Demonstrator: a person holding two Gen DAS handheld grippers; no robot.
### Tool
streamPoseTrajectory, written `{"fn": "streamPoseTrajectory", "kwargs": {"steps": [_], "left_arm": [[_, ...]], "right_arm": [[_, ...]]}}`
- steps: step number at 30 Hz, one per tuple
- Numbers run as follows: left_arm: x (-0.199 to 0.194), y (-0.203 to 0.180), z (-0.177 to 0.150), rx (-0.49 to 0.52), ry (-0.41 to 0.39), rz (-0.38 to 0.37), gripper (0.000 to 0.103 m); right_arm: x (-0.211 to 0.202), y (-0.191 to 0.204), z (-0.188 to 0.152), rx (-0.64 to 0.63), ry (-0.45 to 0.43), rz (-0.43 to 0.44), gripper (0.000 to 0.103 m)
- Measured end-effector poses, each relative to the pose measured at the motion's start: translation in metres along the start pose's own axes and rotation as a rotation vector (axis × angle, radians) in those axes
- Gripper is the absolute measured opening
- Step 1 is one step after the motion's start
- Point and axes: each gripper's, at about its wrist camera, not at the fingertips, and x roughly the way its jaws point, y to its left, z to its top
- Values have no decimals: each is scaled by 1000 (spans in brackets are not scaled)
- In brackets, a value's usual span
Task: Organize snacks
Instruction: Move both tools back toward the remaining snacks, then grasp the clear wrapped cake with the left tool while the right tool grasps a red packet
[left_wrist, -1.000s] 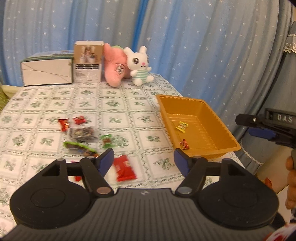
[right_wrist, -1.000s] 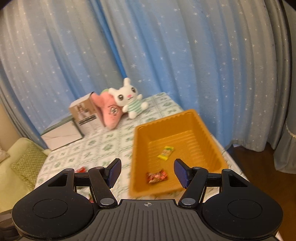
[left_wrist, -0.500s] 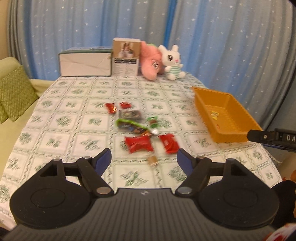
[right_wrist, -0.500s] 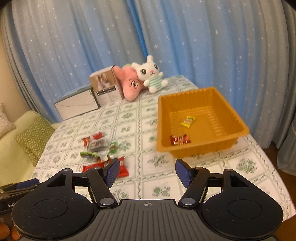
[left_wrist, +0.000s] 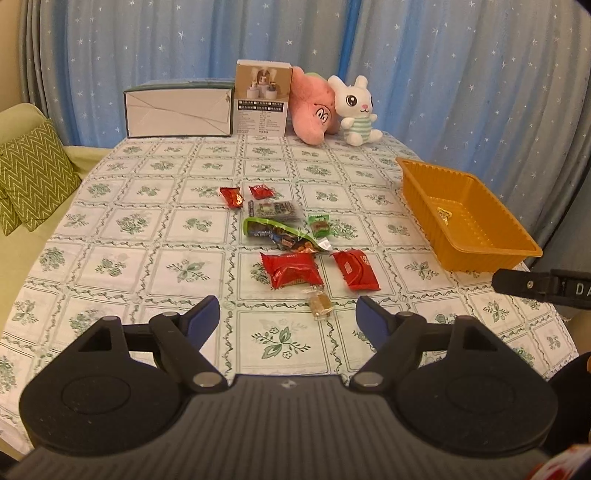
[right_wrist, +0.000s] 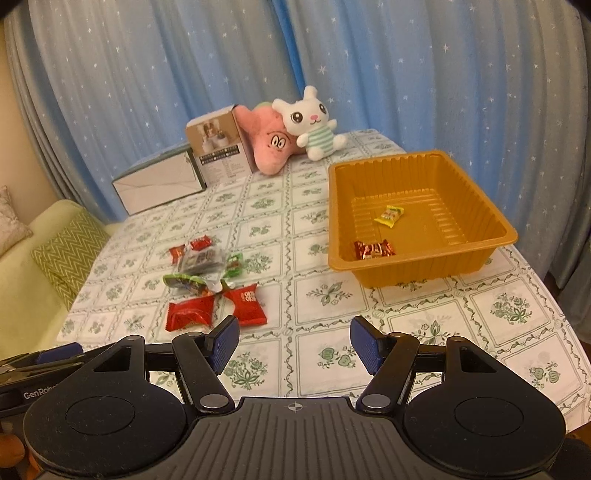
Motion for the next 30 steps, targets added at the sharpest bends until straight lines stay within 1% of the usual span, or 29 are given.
{"fn": "streamPoseTrajectory", "kwargs": {"steps": [4,8,10,14,22,24,25,26,29,30], "left_arm": [[18,-6,-3,0,15,2,76],[39,-10,-7,-2,29,-5,67],[50,-12,-9,-5,35,-11,65],[73,-17,-11,-5,51,-12,53],[110,-30,-9,11,65,-9,43],[118,-33,-11,26,79,-1,37],[119,-34,-12,34,68,8,37],[120,-36,-12,45,65,18,35],[120,-37,-12,68,64,35,19],[120,-37,-12,71,66,35,19]], "right_arm": [[16,-2,-4,-6,22,-4,67],[35,-8,-7,3,40,-11,66],[44,-12,-8,8,44,-15,66],[60,-20,-12,23,49,-11,66],[81,-32,-18,45,45,-7,66],[84,-34,-18,50,45,-6,66],[85,-34,-18,50,44,-4,66],[86,-35,-17,50,43,-2,66],[90,-33,-16,46,44,6,66],[91,-33,-16,42,46,9,66]]}}
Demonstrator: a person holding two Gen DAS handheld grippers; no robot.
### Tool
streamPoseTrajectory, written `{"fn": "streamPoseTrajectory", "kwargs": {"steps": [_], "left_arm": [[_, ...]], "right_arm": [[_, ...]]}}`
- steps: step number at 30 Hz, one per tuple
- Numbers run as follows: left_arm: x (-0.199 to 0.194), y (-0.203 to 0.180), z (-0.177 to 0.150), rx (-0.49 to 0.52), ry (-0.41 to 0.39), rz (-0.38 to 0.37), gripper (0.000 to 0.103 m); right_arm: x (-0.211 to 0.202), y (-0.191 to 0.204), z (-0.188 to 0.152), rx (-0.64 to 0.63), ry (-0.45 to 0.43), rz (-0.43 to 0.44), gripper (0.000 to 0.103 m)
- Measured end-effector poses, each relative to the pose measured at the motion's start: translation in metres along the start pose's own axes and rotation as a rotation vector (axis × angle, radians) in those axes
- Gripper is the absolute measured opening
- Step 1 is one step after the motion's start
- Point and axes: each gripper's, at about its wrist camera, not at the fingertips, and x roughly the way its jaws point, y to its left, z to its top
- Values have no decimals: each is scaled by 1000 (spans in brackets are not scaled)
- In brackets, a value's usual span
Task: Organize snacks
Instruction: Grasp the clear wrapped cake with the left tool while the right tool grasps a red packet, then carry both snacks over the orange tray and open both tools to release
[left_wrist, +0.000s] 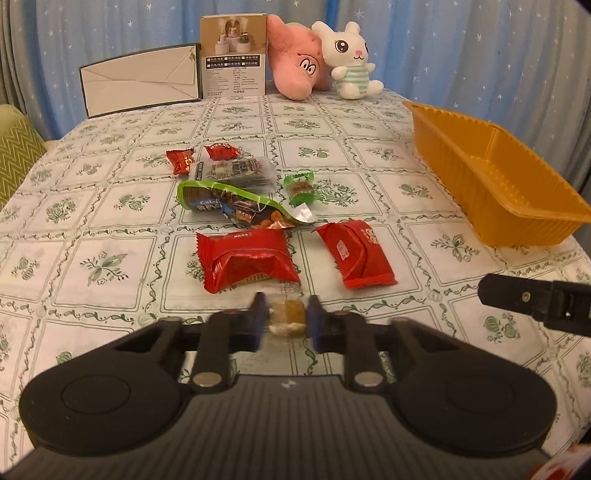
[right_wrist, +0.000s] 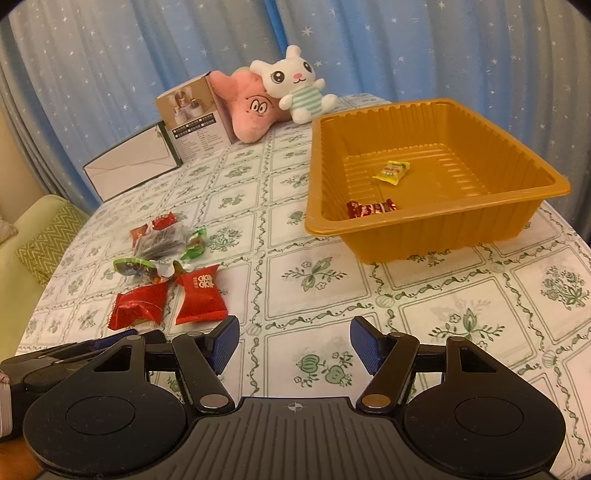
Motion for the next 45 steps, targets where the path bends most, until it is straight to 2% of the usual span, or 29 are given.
{"fn": "streamPoseTrajectory", "kwargs": {"steps": [9,16,21,24,27,29,30,35,45], "left_arm": [[-18,11,-5,-11,-5,-2,18],[-36,23,-5,-29,-14,7,18],[-40,30,-3,-51,-19,10,18],[-40,33,-2,-61,-19,13,18],[-39,36,-1,-74,-17,11,18],[-41,38,0,-80,-17,12,18],[-41,38,0,-82,-18,13,18],[-49,40,3,-90,-29,20,18],[-77,26,8,-81,-61,0,18]], "right_arm": [[17,22,6,-75,8,53,66],[50,50,21,-185,24,103,66],[73,69,26,-258,45,91,65],[85,76,27,-288,67,85,54],[94,83,25,-323,84,73,50],[95,85,23,-330,90,65,42],[95,86,22,-334,95,62,28],[79,85,19,-319,68,49,26],[2,64,9,-203,22,22,26]]}}
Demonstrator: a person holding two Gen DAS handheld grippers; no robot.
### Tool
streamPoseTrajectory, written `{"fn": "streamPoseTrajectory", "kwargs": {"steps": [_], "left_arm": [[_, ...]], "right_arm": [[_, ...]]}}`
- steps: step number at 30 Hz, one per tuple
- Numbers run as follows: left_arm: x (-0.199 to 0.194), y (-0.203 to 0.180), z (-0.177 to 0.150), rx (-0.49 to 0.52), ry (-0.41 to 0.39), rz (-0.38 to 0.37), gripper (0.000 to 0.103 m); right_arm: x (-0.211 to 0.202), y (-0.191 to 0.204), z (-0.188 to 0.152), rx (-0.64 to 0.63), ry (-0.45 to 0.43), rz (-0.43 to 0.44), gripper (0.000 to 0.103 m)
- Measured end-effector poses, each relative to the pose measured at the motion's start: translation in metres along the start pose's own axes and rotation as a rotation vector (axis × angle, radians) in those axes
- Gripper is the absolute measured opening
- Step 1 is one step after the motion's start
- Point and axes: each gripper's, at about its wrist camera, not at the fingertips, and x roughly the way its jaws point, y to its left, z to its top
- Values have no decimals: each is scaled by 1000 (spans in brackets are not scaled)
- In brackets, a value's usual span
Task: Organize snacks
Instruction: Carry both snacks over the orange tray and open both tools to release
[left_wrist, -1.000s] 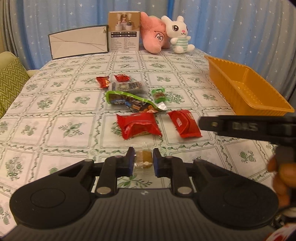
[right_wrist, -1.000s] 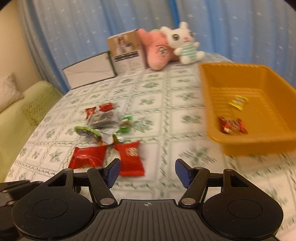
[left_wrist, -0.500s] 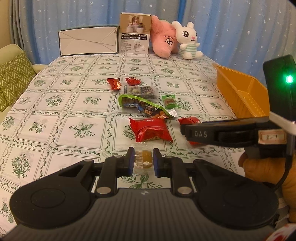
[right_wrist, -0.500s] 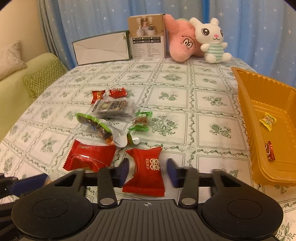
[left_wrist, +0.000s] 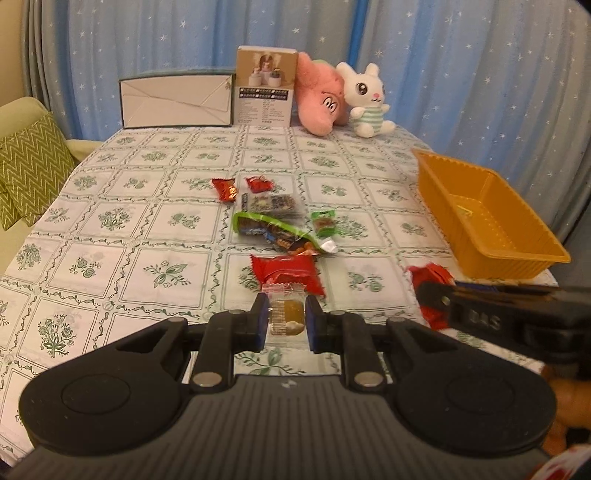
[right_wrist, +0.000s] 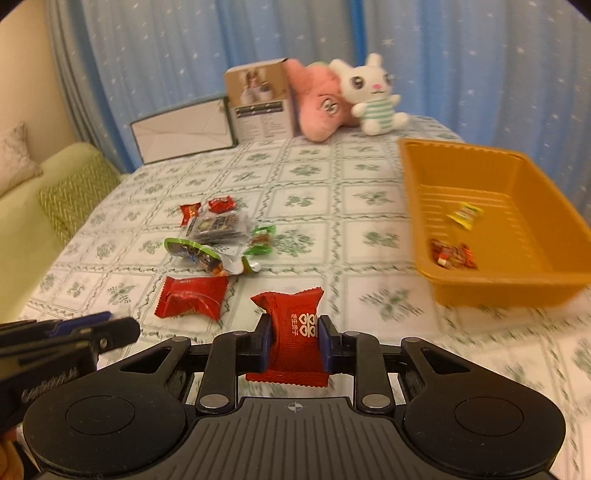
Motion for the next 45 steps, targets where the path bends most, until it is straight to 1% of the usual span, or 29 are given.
{"fn": "streamPoseTrajectory", "kwargs": {"steps": [8,15,23,29,34,38,45], "left_arm": [[-23,-22,7,25,-15,-33,18],[-37,-47,15,51,-16,-80,18],[-38,-78,26,90,-10,-137,18],[-29,-107,39,111,-11,-199,18],[-12,-130,53,129,-3,-252,18],[5,-147,66,142,3,-284,18],[32,-166,85,158,13,-313,18]], "right_arm": [[-49,-26,-7,86,-21,-44,26],[-82,-47,3,137,-69,-71,26],[-104,-72,16,179,-107,-104,26],[-113,-99,27,205,-125,-148,26],[-115,-123,38,213,-132,-185,26],[-108,-138,49,206,-124,-210,26],[-86,-159,65,190,-99,-217,26]]}}
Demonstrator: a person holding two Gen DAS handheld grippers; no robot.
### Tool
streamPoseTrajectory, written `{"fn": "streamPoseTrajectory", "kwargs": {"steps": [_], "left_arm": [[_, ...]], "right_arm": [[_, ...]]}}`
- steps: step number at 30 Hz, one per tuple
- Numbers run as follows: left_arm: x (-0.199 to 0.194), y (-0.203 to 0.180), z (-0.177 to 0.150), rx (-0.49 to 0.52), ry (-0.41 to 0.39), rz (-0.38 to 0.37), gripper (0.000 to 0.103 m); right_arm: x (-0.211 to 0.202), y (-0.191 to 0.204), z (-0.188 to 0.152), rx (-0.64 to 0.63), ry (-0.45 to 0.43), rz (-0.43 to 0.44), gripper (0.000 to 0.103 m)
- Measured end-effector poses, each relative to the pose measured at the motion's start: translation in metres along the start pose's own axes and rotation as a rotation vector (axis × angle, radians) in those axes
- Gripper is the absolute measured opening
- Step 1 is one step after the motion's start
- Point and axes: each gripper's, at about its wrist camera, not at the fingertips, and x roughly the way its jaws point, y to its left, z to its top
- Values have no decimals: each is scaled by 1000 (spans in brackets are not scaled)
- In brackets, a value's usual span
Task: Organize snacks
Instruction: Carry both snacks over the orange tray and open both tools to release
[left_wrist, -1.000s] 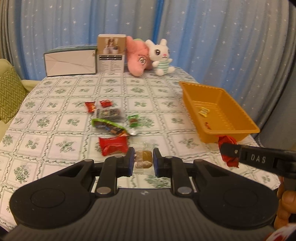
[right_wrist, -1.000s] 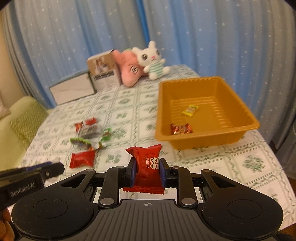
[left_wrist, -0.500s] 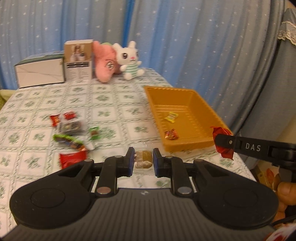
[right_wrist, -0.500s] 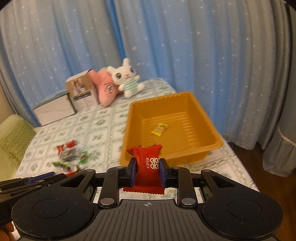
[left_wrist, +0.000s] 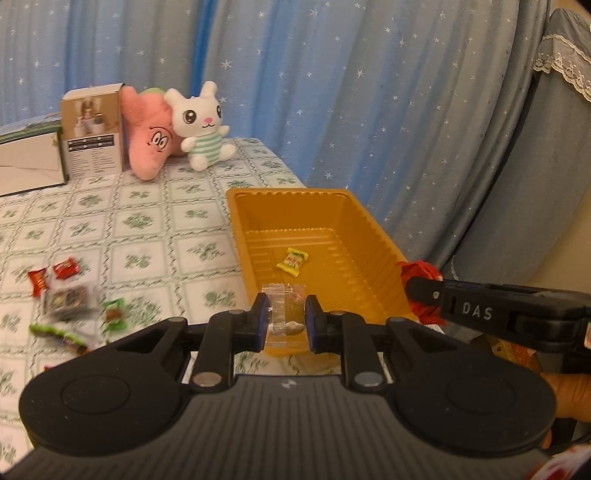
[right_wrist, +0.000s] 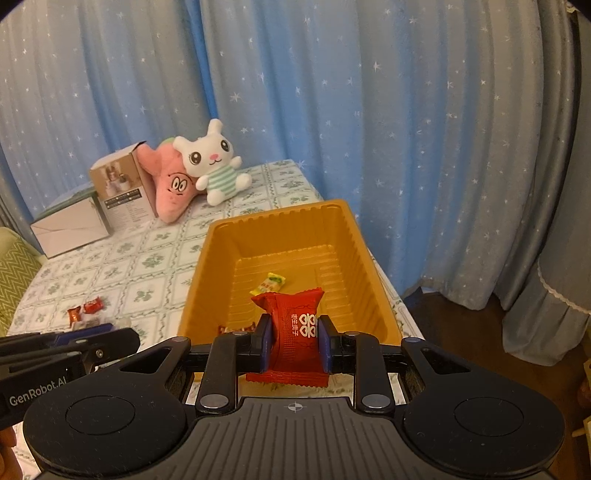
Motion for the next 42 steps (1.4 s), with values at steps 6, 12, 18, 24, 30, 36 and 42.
{"fn": "streamPoseTrajectory", "kwargs": {"steps": [6,12,18,24,30,36,42], "left_arm": [[24,-4,14,16,9,-21,18],[52,-5,21,40,34,-35,18],[72,-5,22,41,58,-54,18],[86,-5,22,42,72,-59,20],[82,5,21,15,66,-65,25],[62,22,16,-34,38,-20,29],[42,33,13,-52,1,26,30]], "right_arm": [[23,-6,14,-4,6,3,26],[42,-15,22,20,19,-9,26],[53,-24,27,45,28,-18,26],[59,-28,26,46,38,-23,26],[61,-30,24,59,45,-21,26],[62,-26,24,66,48,-13,26],[65,-20,27,92,52,17,26]]}}
